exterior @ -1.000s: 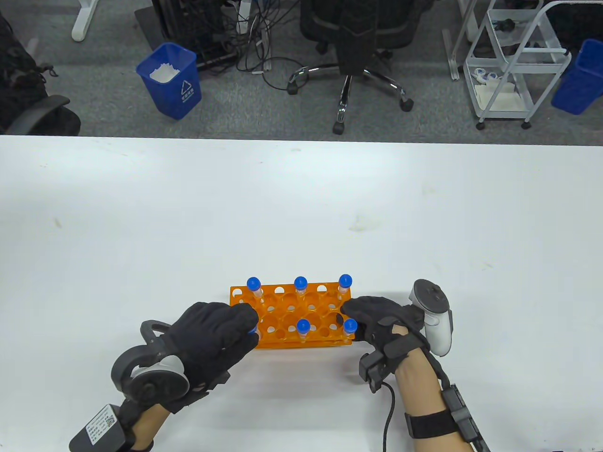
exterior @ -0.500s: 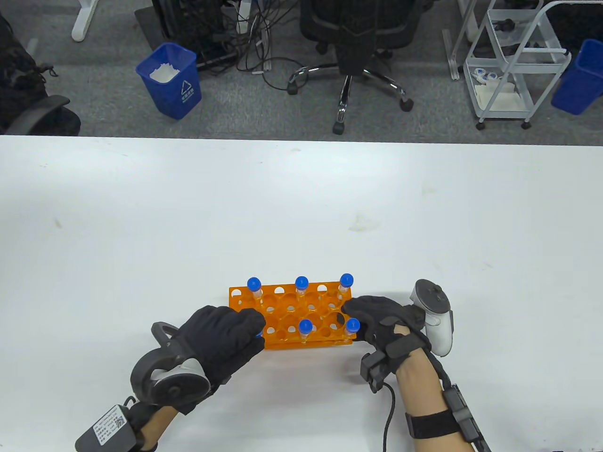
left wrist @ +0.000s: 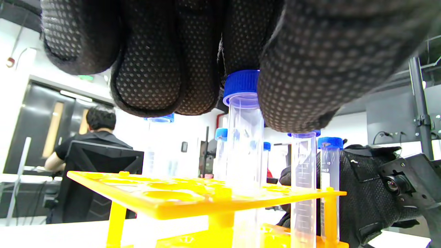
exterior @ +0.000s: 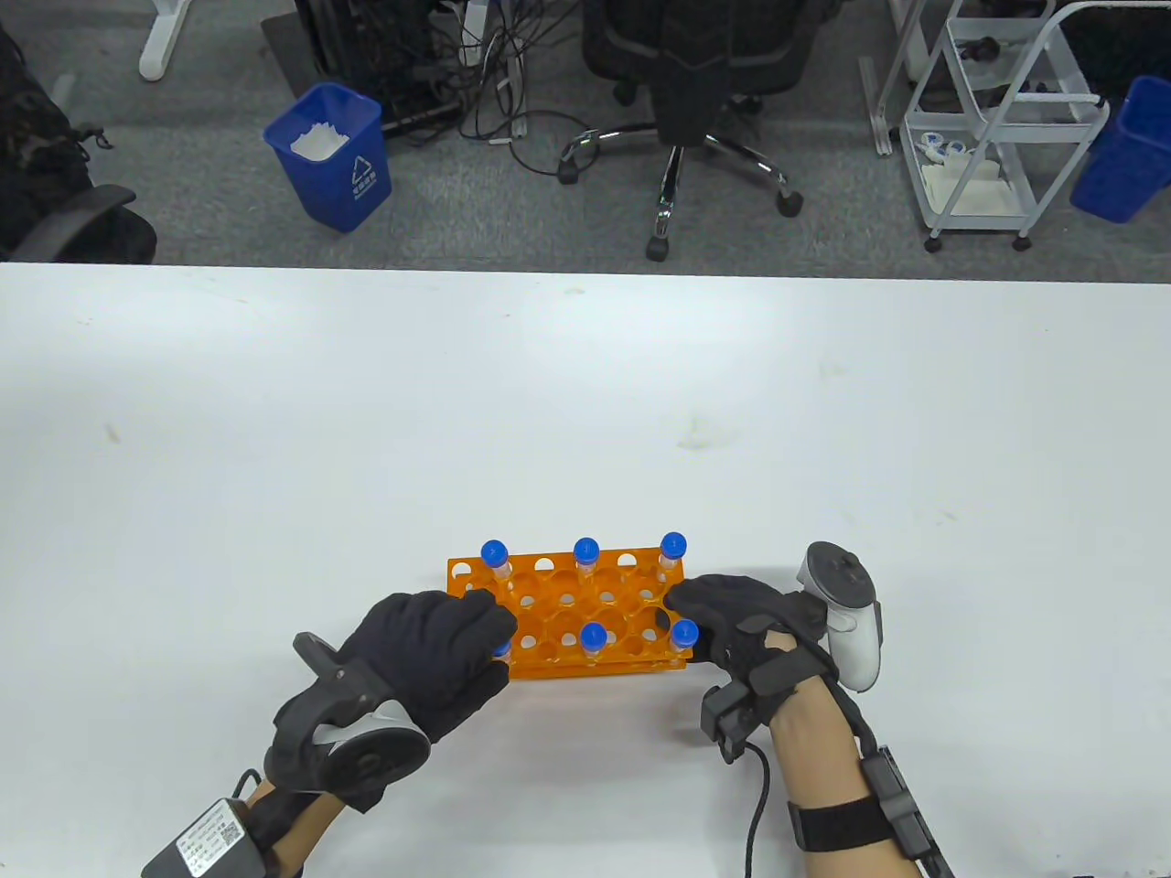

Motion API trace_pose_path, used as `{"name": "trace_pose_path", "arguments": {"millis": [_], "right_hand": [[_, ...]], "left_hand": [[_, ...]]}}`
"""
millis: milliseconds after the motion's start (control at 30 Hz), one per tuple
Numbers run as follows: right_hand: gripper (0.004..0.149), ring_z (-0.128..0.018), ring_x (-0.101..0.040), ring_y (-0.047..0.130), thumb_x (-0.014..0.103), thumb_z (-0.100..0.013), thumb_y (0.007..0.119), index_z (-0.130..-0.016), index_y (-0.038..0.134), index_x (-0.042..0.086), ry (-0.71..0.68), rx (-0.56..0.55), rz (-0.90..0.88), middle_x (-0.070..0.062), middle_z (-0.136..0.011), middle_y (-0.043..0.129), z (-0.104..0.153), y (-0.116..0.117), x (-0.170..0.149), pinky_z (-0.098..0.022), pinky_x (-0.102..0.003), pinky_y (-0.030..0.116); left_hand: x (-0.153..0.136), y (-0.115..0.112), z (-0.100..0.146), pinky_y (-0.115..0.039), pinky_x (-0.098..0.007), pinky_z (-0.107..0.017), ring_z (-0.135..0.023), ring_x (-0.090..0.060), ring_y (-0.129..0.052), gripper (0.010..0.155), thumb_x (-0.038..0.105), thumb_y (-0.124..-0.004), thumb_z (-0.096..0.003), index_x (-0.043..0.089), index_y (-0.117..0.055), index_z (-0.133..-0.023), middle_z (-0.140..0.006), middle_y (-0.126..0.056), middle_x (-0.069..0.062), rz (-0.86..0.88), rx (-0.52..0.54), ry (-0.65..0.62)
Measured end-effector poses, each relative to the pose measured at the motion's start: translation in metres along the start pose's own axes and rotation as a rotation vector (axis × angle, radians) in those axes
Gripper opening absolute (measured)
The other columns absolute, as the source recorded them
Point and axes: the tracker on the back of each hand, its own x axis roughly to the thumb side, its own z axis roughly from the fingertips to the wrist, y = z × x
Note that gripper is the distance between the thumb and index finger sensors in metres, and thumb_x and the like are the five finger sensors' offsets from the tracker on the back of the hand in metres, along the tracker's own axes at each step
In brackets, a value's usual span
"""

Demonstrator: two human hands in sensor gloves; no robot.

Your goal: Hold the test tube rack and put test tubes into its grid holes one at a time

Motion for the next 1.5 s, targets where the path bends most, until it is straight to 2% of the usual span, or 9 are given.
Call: {"name": "trace_pose_path", "arguments": {"millis": [133, 167, 300, 533, 700, 1067, 1500], "right_hand": [[0.037, -0.077, -0.059, 0.078, 0.039, -0.042, 0.083, -0.061, 0.095, 0.009, 0.002, 0.003, 0.001, -0.037, -0.09, 0.077, 0.0, 0.0, 0.0, -0.053, -0.076, 0.068], [0.037, -0.077, -0.059, 0.078, 0.039, -0.042, 0.083, -0.061, 0.095, 0.009, 0.003, 0.001, 0.002, -0.037, -0.09, 0.077, 0.0, 0.0, 0.0, -0.053, -0.076, 0.068], [0.037, -0.077, -0.059, 0.078, 0.039, -0.042, 0.083, -0.061, 0.095, 0.009, 0.004, -0.002, -0.001, -0.037, -0.09, 0.077, -0.001, 0.001, -0.001, -0.053, -0.076, 0.068], [0.037, -0.078, -0.059, 0.078, 0.039, -0.042, 0.083, -0.062, 0.095, 0.009, 0.015, -0.032, -0.004, -0.037, -0.091, 0.076, -0.003, -0.001, -0.003, -0.054, -0.075, 0.068], [0.037, -0.079, -0.059, 0.077, 0.038, -0.042, 0.083, -0.062, 0.095, 0.009, 0.025, -0.051, 0.0, -0.037, -0.092, 0.075, -0.009, -0.004, -0.005, -0.054, -0.075, 0.067], [0.037, -0.079, -0.059, 0.076, 0.038, -0.042, 0.082, -0.062, 0.095, 0.009, 0.078, -0.096, 0.022, -0.037, -0.092, 0.075, -0.021, -0.011, -0.014, -0.055, -0.075, 0.067], [0.037, -0.079, -0.059, 0.076, 0.038, -0.042, 0.082, -0.062, 0.095, 0.009, 0.109, -0.112, 0.047, -0.037, -0.092, 0.074, -0.026, -0.012, -0.017, -0.054, -0.074, 0.067]], "left_hand": [[0.001, 0.002, 0.001, -0.087, -0.048, -0.046, -0.059, -0.033, -0.105, 0.063, 0.047, -0.103, -0.0284, 0.025, -0.085, -0.085, -0.085, -0.094, -0.007, -0.018, 0.009, -0.008], [0.001, 0.002, 0.002, -0.087, -0.048, -0.046, -0.06, -0.033, -0.105, 0.07, 0.048, -0.103, -0.0282, 0.015, -0.085, -0.087, -0.085, -0.094, -0.006, -0.017, 0.008, -0.009], [0.0, 0.006, 0.003, -0.086, -0.048, -0.048, -0.063, -0.034, -0.104, 0.074, 0.052, -0.103, -0.0269, 0.018, -0.083, -0.09, -0.089, -0.091, -0.007, 0.001, -0.007, -0.008], [-0.022, 0.026, 0.01, -0.085, -0.049, -0.049, -0.066, -0.034, -0.103, 0.076, 0.054, -0.102, -0.0266, 0.019, -0.082, -0.091, -0.09, -0.09, -0.008, 0.052, 0.1, 0.07], [-0.041, 0.028, 0.019, -0.086, -0.049, -0.048, -0.064, -0.034, -0.103, 0.074, 0.054, -0.1, -0.0279, 0.018, -0.083, -0.09, -0.089, -0.091, -0.008, 0.055, 0.146, 0.139], [-0.079, 0.011, 0.031, -0.086, -0.049, -0.048, -0.064, -0.035, -0.103, 0.072, 0.054, -0.098, -0.0299, 0.017, -0.083, -0.09, -0.088, -0.091, -0.009, 0.024, 0.064, 0.282], [-0.084, 0.005, 0.032, -0.085, -0.049, -0.049, -0.065, -0.035, -0.103, 0.072, 0.054, -0.097, -0.0307, 0.017, -0.083, -0.09, -0.088, -0.091, -0.009, 0.01, 0.02, 0.311]]}}
